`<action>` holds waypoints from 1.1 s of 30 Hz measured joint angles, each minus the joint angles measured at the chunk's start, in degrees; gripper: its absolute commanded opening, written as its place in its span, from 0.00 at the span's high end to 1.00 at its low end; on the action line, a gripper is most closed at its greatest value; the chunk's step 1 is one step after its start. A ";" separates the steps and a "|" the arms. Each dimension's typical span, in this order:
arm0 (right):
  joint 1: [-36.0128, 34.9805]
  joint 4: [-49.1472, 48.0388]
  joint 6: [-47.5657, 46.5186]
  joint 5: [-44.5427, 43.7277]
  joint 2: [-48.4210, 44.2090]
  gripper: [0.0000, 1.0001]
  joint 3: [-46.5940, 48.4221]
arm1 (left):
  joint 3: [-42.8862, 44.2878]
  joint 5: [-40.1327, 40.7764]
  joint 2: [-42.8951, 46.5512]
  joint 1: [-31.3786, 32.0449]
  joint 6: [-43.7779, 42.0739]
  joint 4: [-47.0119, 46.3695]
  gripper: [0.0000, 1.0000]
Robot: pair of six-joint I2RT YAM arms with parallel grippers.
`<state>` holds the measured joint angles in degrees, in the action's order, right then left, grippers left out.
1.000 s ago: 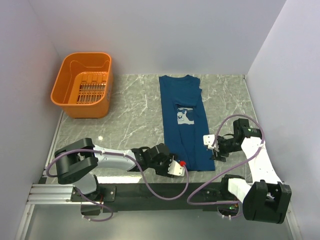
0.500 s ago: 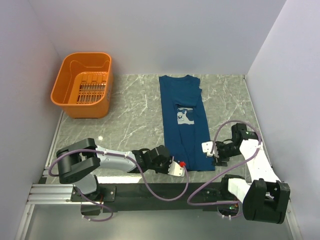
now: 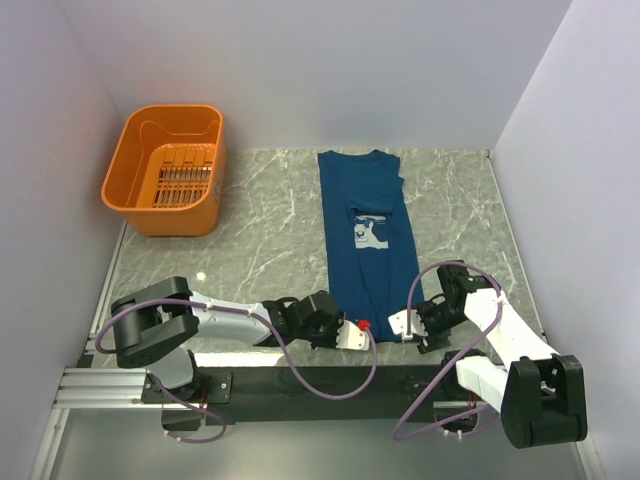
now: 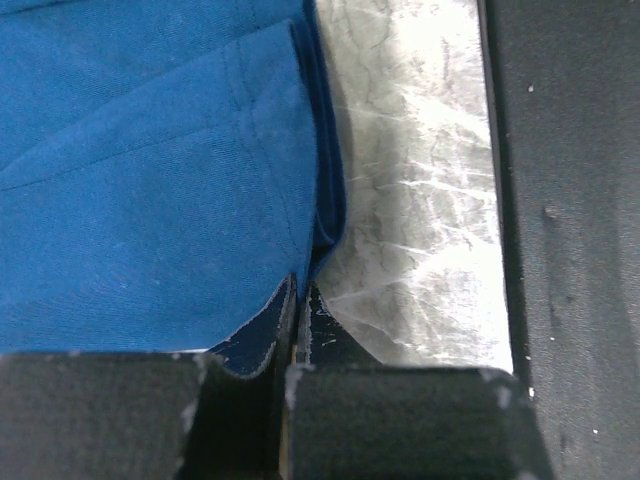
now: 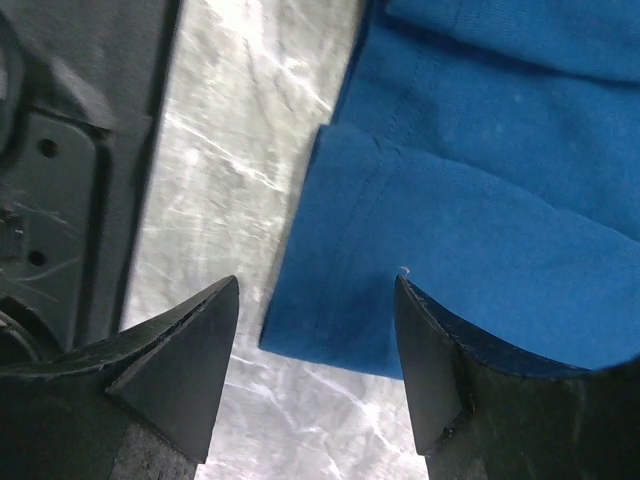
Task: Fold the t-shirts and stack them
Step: Fold the tshirt
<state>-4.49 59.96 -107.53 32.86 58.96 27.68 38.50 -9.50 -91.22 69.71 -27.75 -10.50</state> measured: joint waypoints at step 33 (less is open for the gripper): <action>-1.01 -3.98 4.39 -1.77 -0.02 0.37 -0.39 | 2.08 -3.85 -3.10 0.00 7.91 -3.45 0.43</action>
<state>-5.50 55.99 -103.13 31.09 58.94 27.29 40.58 -13.34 -94.32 69.71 -19.84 -13.96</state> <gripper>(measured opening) 0.632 0.589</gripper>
